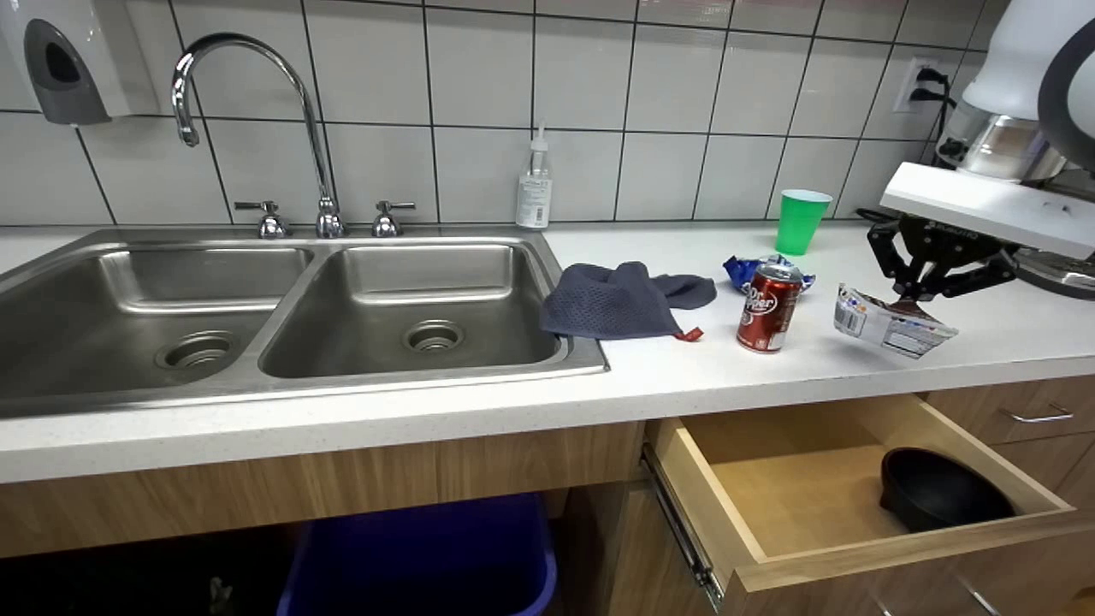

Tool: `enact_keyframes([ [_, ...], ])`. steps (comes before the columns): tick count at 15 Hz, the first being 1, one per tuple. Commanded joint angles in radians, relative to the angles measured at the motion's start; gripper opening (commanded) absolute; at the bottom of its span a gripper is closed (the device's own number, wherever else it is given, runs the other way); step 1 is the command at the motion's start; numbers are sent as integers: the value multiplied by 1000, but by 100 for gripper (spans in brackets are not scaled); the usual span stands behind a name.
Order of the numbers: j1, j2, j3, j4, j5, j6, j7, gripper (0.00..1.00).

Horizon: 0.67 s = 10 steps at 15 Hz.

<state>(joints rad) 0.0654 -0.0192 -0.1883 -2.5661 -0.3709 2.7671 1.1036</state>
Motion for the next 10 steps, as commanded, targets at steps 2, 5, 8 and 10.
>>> enact_keyframes([
  [2, -52, -92, 81, -82, 46, -54, -138, 0],
  [5, -58, -96, 120, -105, 35, -70, -169, 0],
  [8, -52, -87, 155, -122, 29, -73, -187, 0],
  [10, -48, -80, 178, -133, 21, -70, -190, 0],
])
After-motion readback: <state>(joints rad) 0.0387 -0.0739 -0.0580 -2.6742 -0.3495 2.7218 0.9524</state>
